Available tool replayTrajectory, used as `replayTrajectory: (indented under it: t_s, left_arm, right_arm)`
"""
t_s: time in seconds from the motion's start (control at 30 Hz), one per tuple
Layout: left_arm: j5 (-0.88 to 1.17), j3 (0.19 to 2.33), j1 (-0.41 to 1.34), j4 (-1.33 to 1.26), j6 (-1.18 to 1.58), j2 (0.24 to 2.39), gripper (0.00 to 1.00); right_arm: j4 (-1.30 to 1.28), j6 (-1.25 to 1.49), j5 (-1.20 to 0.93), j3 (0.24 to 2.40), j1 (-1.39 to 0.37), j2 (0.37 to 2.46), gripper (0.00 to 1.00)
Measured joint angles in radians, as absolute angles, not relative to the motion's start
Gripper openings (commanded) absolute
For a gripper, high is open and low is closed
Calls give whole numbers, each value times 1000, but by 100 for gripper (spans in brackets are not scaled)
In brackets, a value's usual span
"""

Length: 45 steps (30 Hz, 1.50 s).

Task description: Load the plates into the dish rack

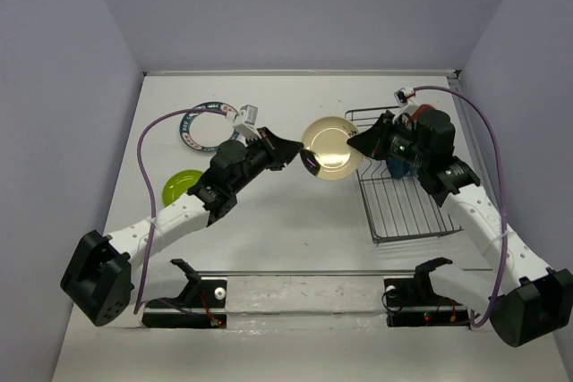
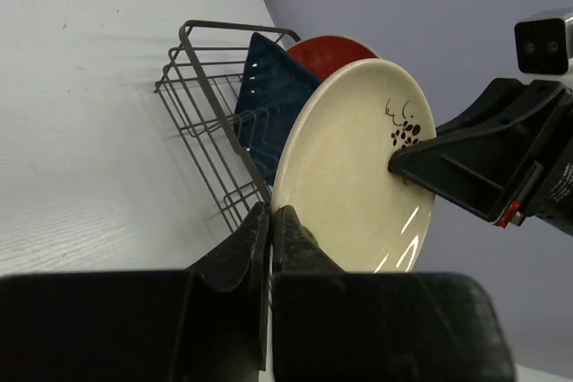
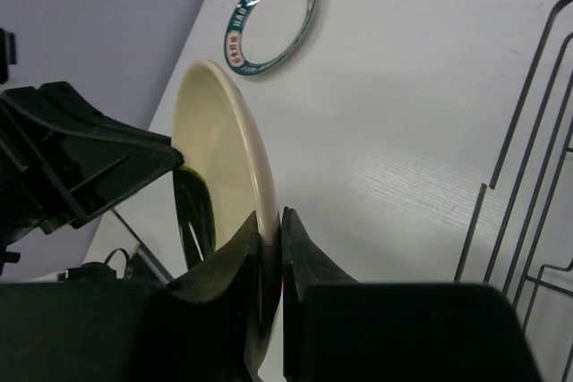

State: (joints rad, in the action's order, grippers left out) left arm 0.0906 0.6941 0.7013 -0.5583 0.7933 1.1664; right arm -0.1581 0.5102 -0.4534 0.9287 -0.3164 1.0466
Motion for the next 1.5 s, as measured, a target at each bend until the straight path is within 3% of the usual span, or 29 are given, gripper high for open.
replayTrajectory:
  t_s: [0.03,0.1,0.13,0.2,0.23,0.3,0.87,1.13,1.5]
  left_arm:
    - [91,694,702,-556,786,1166,26]
    - [101,691,701,-560,783,1166,44]
    - [103,687,702,-565,785,1163,61]
    - [104,682,705,-568,778,1151,76]
    - [105,680,706,-567,777,1142,90]
    - [103,680,706,-555,759,1116,99]
    - [-8,765,698,-76,498,793,99]
    - [-103,820,698,107,382,723,99]
    - [-152,807,685,151,326,704,99]
  right_arm:
    - [-154,521,-455,924,-316,1042,7]
    - [-150,521,-451,920,-316,1032,7]
    - [-155,521,-448,920,-316,1026,7]
    - [-160,511,-422,920,-316,1016,7]
    - [-176,499,-395,923,-317,1010,7]
    - [-223,466,-329,943,-318,1005,7]
    - [-538,117,375,1207,-320,1082,7]
    - [-612,35,477,1279,-323,1204,7]
    - [-701,-47,568,1407,-381,1387,7]
